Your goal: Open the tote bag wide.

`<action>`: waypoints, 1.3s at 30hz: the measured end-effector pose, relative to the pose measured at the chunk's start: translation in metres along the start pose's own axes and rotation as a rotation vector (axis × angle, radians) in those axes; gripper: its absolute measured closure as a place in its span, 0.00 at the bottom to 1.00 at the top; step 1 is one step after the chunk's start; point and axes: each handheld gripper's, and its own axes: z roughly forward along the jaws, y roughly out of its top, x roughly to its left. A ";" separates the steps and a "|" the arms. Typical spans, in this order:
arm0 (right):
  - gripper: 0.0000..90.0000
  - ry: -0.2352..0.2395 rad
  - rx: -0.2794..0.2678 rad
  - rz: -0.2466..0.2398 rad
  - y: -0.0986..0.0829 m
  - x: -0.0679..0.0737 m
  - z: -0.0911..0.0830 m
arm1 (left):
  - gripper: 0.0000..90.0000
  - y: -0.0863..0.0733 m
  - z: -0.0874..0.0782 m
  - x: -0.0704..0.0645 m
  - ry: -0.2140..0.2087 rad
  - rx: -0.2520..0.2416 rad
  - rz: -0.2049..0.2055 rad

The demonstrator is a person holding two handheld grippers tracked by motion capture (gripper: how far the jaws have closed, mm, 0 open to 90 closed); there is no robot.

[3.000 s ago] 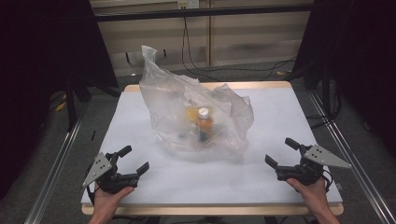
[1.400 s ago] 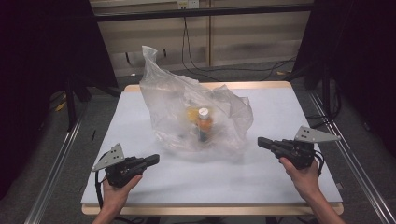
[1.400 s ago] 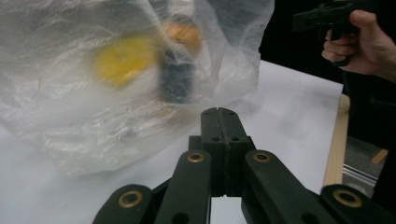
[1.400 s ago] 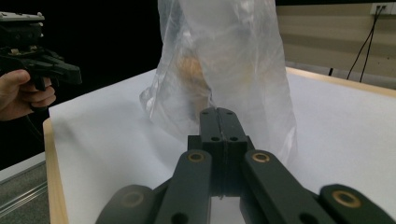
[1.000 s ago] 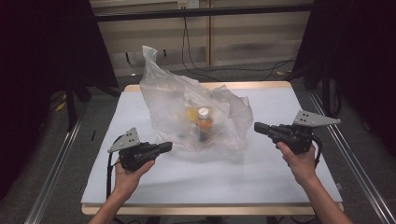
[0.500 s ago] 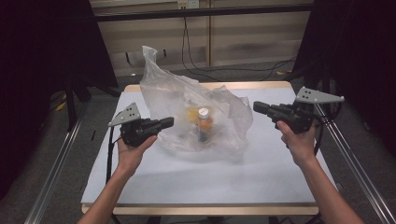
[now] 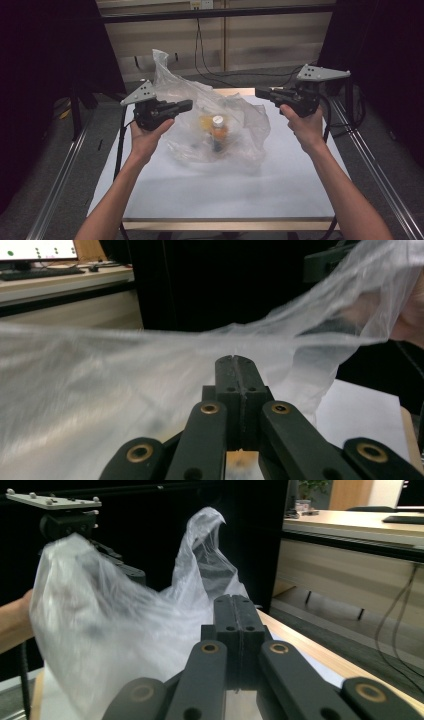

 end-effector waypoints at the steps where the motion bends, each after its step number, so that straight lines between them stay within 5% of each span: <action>1: 1.00 0.002 0.001 -0.001 0.002 0.000 0.002 | 1.00 0.004 0.003 0.000 -0.005 -0.008 0.000; 9: 1.00 0.051 -0.010 0.005 0.024 -0.006 0.028 | 1.00 0.029 0.034 0.002 -0.033 -0.020 0.003; 12: 1.00 0.069 0.026 -0.003 0.025 -0.006 0.046 | 1.00 0.031 0.053 0.002 -0.058 0.023 0.008; 15: 1.00 0.078 0.043 0.002 0.020 -0.005 0.053 | 1.00 0.018 0.070 0.001 -0.057 0.102 0.027; 20: 1.00 0.089 0.095 0.026 -0.006 -0.009 0.064 | 1.00 -0.014 0.079 0.003 -0.047 0.141 -0.014; 26: 1.00 0.083 0.169 0.056 -0.040 -0.014 0.075 | 1.00 -0.036 0.070 0.005 -0.040 0.169 -0.026; 39: 1.00 0.091 0.239 0.085 -0.074 -0.013 0.088 | 1.00 -0.071 0.060 0.006 -0.058 0.227 -0.056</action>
